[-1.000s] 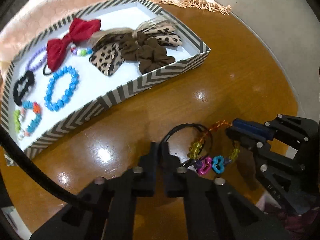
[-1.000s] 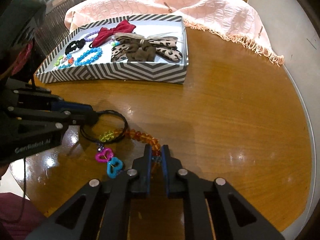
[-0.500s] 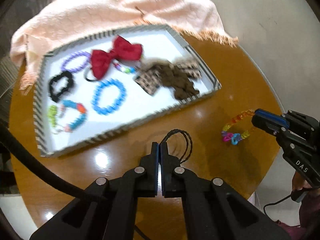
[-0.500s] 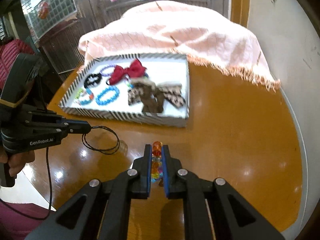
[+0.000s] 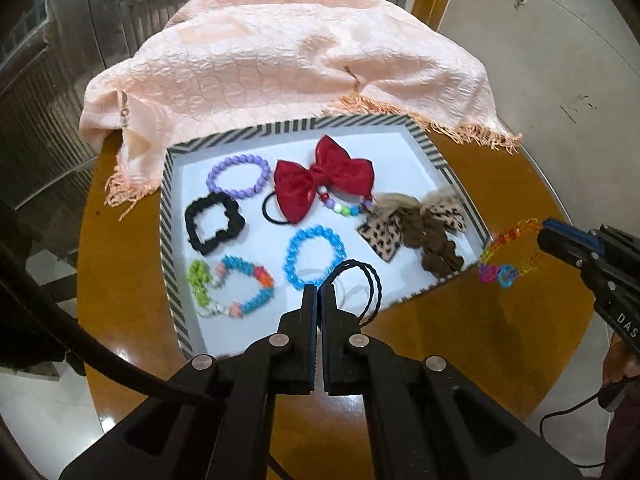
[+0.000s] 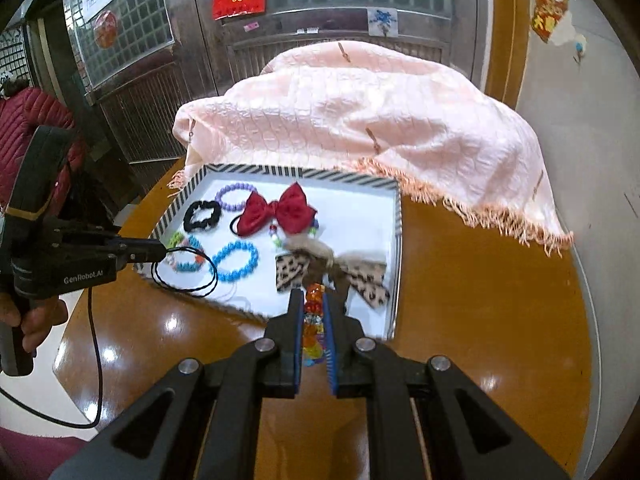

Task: Organize jewelry
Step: 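Carry the black hair tie with the left tool while the right tool carries the amber bracelet into the tray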

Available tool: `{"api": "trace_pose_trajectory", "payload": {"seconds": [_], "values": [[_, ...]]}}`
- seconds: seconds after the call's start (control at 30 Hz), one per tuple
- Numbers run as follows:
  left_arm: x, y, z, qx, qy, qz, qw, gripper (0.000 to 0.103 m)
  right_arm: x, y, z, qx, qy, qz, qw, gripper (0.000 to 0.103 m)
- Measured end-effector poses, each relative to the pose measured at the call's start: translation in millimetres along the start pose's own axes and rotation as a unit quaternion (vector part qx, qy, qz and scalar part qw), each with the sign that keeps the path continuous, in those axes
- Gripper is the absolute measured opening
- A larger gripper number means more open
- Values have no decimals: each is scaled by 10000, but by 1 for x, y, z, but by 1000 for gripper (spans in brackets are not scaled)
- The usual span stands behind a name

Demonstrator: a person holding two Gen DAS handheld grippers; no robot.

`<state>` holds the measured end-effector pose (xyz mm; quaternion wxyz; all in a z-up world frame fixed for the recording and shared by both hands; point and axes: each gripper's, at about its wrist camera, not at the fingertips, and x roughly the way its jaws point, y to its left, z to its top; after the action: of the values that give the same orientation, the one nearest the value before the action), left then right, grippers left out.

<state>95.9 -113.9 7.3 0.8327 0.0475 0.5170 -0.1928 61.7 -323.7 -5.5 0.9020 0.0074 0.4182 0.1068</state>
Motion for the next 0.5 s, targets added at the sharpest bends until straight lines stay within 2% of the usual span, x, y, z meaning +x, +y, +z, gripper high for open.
{"api": "trace_pose_trajectory", "payload": {"seconds": [0.5], "values": [[22,-10,30,75,0,43,10000,0,43,-7,61,-201,24,-18,9998,9]]}}
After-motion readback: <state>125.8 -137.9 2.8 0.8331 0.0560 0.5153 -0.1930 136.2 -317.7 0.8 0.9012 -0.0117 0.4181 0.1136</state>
